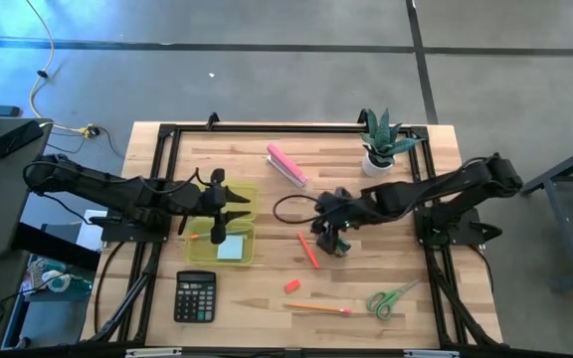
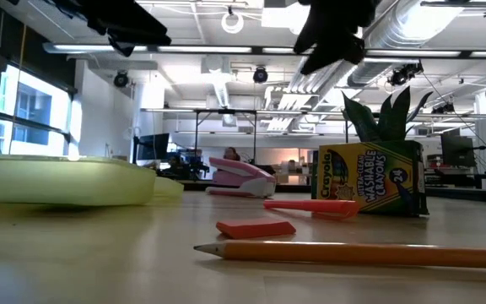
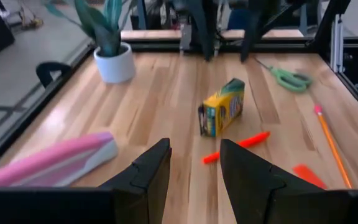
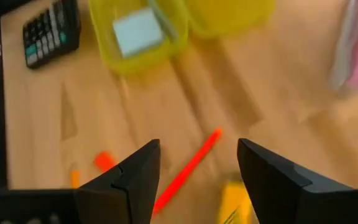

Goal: Pack school essentials
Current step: Put the orange pen into the yellow supply box

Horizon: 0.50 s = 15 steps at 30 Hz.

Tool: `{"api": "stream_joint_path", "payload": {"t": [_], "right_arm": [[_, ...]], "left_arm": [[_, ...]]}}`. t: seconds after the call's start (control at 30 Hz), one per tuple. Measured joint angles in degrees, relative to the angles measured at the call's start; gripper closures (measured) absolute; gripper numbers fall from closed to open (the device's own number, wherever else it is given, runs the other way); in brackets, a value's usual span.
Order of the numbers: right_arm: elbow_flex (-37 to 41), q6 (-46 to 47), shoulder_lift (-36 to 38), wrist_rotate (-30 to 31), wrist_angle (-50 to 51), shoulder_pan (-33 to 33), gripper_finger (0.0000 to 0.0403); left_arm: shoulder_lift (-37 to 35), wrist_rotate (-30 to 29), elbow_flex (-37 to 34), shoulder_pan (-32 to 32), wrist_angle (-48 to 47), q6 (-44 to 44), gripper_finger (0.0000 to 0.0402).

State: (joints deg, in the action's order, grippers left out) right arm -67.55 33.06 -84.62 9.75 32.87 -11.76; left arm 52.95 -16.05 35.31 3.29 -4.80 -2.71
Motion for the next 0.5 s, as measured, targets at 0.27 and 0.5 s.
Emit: {"api": "stream_joint_path", "payload": {"t": [0.27, 0.5], "right_arm": [[0.0, 10.0, -5.7, -5.5, -0.9, -2.9, 0.0199], [0.0, 13.5, -10.0, -7.6, -3.5, -4.4, 0.0199]], "left_arm": [[0.0, -0.6, 0.0, 0.0, 0.1, 0.4, 0.0273], [0.0, -0.7, 0.0, 0.0, 0.2, 0.4, 0.0273]]}}
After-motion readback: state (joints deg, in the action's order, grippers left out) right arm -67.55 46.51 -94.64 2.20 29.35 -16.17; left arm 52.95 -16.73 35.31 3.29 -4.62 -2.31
